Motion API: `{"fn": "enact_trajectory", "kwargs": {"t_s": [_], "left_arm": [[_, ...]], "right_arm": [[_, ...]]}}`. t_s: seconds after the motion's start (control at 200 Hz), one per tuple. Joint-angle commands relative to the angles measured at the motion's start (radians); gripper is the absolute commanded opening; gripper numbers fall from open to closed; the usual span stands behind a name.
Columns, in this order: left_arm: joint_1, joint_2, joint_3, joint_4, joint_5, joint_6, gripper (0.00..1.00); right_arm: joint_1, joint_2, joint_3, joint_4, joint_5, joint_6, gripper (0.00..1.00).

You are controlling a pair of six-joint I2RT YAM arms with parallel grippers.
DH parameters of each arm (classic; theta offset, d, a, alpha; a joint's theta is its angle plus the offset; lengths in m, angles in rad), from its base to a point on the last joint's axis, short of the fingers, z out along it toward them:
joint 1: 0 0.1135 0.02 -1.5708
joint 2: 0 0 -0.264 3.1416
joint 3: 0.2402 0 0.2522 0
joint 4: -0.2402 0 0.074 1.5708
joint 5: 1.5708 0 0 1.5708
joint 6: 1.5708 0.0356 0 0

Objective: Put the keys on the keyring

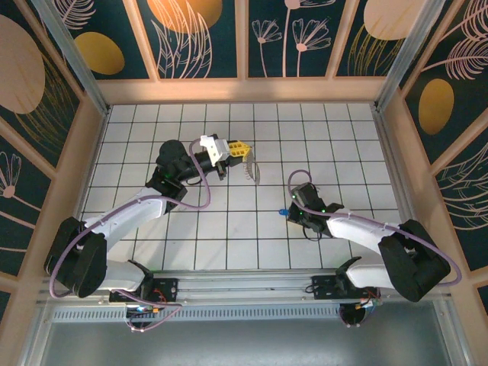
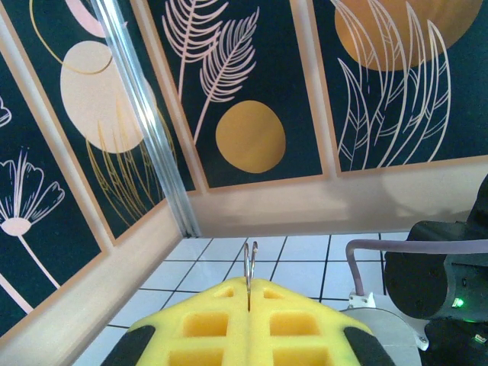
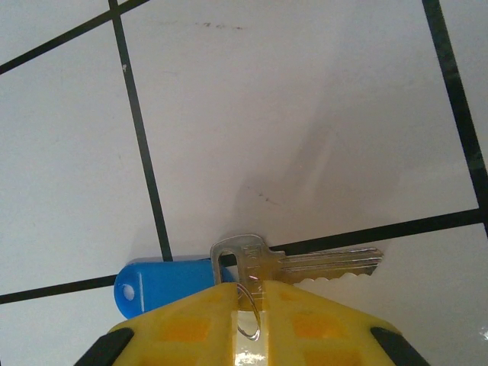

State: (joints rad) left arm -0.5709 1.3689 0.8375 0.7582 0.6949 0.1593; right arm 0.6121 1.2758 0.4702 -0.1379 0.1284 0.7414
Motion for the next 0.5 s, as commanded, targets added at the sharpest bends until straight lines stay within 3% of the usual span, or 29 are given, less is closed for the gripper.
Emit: {"fn": "enact_trajectory", "kwargs": {"t_s": [0.0, 0.265, 0.495], "left_arm": [[-0.006, -0.001, 0.027, 0.044, 0.005, -0.015, 0.00], [-0.006, 0.005, 0.032, 0.043, 0.006, -0.016, 0.00], [-0.006, 0.010, 0.036, 0.043, 0.009, -0.018, 0.00]], "right_arm": [[-0.003, -0.003, -0.006, -0.013, -0.007, 0.004, 0.15], [-0.003, 0.007, -0.005, 0.000, -0.006, -0.001, 0.13], [-0.004, -0.005, -0.004, 0.001, 0.000, -0.001, 0.00]]}}
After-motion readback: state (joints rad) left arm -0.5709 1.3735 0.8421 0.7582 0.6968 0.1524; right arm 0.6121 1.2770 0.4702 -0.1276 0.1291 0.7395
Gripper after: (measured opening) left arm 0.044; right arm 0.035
